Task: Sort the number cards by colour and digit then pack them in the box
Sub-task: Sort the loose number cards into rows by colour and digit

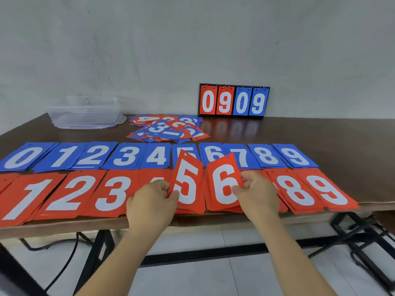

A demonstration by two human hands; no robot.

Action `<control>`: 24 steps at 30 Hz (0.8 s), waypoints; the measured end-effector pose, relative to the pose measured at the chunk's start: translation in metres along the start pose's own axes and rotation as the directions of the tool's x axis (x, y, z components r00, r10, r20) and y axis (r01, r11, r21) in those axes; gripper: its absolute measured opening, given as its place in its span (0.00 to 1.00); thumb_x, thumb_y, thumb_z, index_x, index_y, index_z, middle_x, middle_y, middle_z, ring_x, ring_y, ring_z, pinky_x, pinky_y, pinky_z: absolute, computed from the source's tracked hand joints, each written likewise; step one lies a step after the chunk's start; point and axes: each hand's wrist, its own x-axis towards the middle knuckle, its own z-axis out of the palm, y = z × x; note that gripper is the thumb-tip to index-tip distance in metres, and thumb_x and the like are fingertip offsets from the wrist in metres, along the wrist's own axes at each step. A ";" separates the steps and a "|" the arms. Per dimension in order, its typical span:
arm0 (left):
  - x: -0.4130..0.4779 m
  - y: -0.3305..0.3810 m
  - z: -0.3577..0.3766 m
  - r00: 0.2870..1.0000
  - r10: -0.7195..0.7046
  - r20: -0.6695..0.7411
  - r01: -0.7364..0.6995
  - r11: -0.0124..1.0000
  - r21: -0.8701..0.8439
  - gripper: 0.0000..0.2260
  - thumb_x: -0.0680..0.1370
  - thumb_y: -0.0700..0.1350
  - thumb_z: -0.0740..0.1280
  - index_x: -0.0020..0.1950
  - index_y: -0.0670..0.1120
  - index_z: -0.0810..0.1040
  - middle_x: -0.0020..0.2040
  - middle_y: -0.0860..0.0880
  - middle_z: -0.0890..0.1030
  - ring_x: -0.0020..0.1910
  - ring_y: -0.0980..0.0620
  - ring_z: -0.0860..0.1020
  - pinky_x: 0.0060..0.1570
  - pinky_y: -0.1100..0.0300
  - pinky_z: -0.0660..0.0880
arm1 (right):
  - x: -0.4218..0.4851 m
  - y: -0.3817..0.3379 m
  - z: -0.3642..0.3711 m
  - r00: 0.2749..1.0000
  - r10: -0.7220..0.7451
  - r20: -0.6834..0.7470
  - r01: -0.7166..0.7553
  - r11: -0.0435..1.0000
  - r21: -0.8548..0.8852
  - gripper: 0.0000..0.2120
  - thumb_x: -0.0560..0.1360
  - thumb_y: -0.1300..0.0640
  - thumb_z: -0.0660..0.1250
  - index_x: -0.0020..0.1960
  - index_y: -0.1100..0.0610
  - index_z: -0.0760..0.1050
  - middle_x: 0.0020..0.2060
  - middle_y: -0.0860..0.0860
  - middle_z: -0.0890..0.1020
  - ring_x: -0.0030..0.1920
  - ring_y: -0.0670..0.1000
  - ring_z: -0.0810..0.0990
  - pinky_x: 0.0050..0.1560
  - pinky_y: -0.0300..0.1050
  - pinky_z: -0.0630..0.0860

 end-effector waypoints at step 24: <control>-0.028 0.018 0.023 0.979 0.067 -0.193 0.032 0.883 0.469 0.15 0.78 0.54 0.60 0.64 0.55 0.75 0.59 0.55 0.76 0.58 0.53 0.69 0.57 0.55 0.62 | -0.013 0.027 0.012 0.948 -0.318 -0.009 0.295 0.891 -0.345 0.17 0.77 0.41 0.62 0.63 0.47 0.74 0.57 0.45 0.79 0.58 0.49 0.71 0.54 0.43 0.68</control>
